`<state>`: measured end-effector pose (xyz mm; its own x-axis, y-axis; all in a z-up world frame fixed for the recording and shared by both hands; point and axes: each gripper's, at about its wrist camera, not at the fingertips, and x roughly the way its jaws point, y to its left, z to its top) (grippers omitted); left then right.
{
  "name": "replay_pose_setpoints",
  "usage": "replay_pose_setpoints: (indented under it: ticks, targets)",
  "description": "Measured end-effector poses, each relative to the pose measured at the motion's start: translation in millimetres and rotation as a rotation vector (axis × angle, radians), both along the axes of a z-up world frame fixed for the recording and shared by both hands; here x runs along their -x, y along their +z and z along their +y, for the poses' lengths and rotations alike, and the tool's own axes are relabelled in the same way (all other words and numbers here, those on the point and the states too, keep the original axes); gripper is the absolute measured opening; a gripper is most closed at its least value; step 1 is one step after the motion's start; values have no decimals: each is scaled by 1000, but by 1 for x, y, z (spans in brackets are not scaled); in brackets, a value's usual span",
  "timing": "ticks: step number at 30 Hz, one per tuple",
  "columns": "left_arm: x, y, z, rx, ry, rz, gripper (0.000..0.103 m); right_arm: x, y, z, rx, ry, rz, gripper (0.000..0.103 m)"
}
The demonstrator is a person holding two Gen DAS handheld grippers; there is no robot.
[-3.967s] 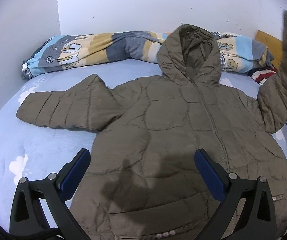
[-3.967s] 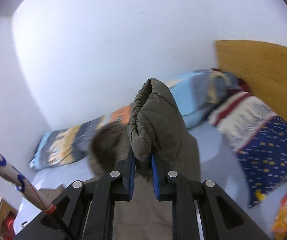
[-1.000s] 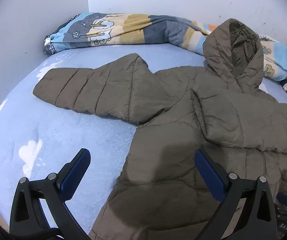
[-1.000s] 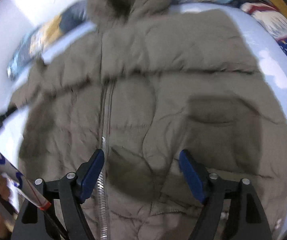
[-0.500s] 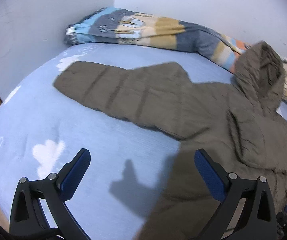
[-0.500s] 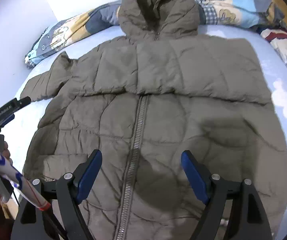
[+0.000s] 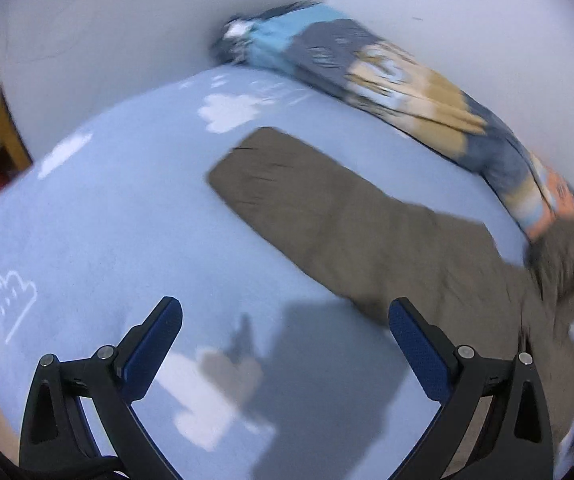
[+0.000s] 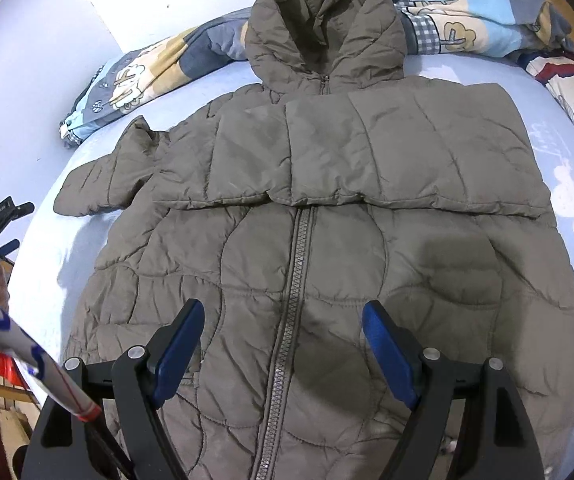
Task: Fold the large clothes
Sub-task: 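Reach the left tool to the other sleeve cuff and grasp it, then lift the sleeve with the left tool, fold it across the body, release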
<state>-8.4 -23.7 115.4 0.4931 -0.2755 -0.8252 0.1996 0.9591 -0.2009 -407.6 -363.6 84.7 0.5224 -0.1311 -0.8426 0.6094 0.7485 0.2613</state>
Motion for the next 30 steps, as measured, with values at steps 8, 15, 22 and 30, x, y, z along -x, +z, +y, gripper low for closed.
replay_pose_setpoints:
  ticks: [8, 15, 22, 30]
  targets:
    - [-76, -47, 53, 293, 202, 154, 63, -6, -8, -4, -1, 3, 19, 85]
    - [-109, -78, 47, 431, 237, 174, 52, -13, -19, -6, -6, 8, 46, 85]
    - [-126, -106, 32, 506, 240, 164, 52, -14, -28, -14, -5, -11, 66, 85]
    - [-109, -66, 7, 445, 181, -4, 13, -12, -28, -21, -3, -40, 58, 85]
